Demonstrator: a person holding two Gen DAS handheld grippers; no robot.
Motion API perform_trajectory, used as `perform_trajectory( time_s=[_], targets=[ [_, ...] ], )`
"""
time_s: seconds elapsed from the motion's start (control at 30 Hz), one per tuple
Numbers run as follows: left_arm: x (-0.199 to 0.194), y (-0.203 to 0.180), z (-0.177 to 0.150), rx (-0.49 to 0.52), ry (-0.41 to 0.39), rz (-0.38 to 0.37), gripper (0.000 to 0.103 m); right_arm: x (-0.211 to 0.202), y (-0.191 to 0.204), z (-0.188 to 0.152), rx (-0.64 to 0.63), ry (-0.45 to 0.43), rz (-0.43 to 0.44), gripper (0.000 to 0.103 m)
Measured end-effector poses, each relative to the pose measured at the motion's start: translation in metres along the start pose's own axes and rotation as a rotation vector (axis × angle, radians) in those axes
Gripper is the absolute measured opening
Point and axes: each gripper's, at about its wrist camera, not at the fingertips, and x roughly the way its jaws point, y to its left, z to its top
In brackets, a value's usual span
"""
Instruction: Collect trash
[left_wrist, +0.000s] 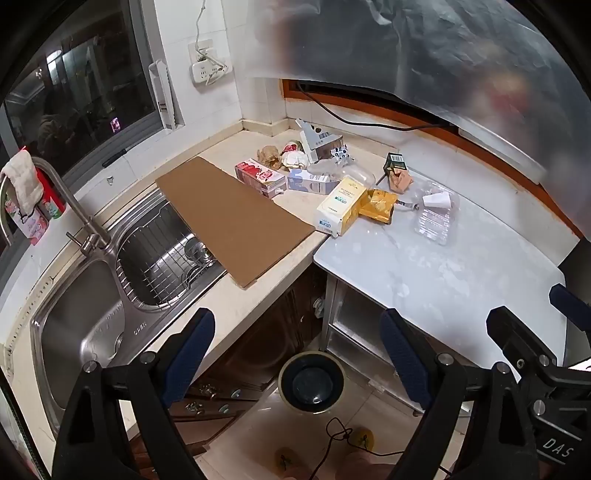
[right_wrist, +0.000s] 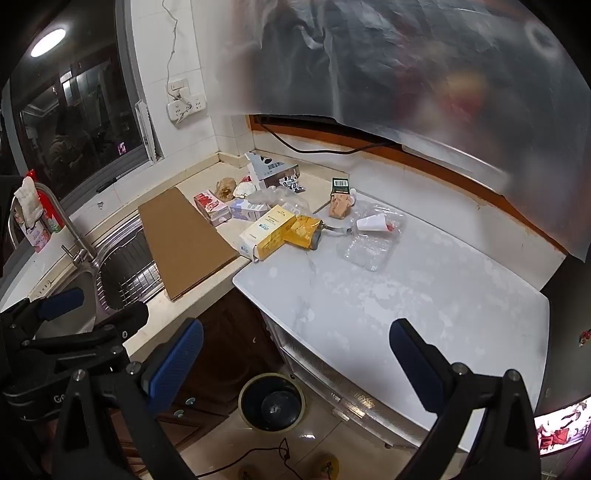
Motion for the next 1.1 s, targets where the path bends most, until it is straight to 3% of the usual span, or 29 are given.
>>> perform_trajectory(
  time_s=[0.2,0.43,1.1],
  targets=[
    [0.001,-0.001,0.001,-0.001,0.003,-0.011,0.088,-0.002,0.001,-0.002,0.001,-0.001,0.001,0.101],
    [0.000,-0.001,-0.011,0.004,0.002,-0.022,0.077,-0.005,0.006,-0.006,0.004,0.003,0.002,0.101],
    [0.000,0.005,-0.014,-0.009,0.020,-0.039,0.077,-0.006,0.007,-0.007,0.007,0.002,0.013,0.101]
  ],
)
